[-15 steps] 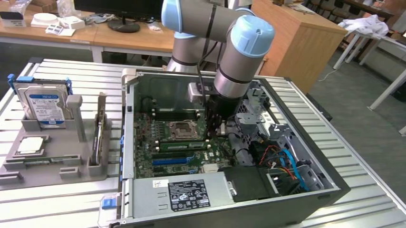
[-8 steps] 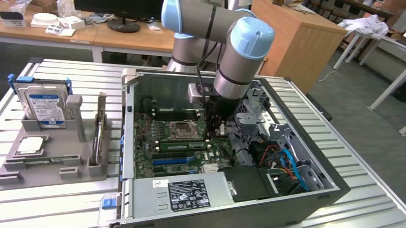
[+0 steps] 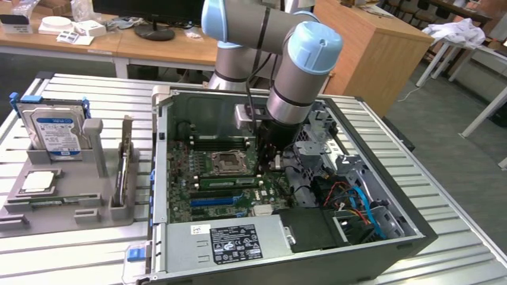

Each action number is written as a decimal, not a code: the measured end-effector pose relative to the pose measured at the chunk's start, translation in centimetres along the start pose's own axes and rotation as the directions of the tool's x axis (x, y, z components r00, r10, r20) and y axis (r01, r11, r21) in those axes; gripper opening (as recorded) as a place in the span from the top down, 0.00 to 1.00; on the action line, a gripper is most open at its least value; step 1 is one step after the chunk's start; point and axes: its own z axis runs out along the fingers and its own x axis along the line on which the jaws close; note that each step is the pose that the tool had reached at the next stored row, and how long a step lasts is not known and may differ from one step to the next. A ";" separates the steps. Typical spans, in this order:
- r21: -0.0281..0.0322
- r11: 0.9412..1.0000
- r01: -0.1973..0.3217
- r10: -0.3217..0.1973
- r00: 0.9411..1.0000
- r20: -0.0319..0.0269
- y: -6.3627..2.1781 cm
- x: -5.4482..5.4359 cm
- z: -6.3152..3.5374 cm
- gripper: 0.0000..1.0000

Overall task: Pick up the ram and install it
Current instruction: 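Press down the ram until it locks into place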

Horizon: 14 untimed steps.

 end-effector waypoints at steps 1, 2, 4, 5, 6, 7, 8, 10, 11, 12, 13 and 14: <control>-0.001 1.000 0.000 0.000 1.000 -0.005 0.00 0.0 0.00 0.89; -0.001 1.000 -0.001 0.001 1.000 -0.011 0.01 0.0 0.00 0.89; -0.001 1.000 -0.001 0.001 1.000 -0.015 0.01 0.0 -0.01 0.89; -0.001 1.000 -0.001 0.001 1.000 -0.015 0.01 0.0 -0.01 0.89; -0.001 1.000 -0.001 0.001 1.000 -0.015 0.01 0.0 -0.01 0.89; -0.001 1.000 -0.001 0.001 1.000 -0.015 0.01 0.0 -0.01 0.89; -0.001 1.000 -0.001 0.001 1.000 -0.015 0.01 0.0 0.02 0.89; -0.001 1.000 -0.001 0.001 1.000 -0.015 0.01 0.0 0.10 0.89; -0.001 1.000 -0.001 0.001 1.000 -0.015 0.01 0.0 0.15 0.89; -0.001 1.000 -0.001 0.001 1.000 -0.015 0.01 0.0 0.19 0.89; -0.001 1.000 -0.001 0.001 1.000 -0.015 0.01 0.0 0.19 0.89; -0.001 1.000 -0.001 0.001 1.000 -0.015 0.01 0.0 0.19 0.89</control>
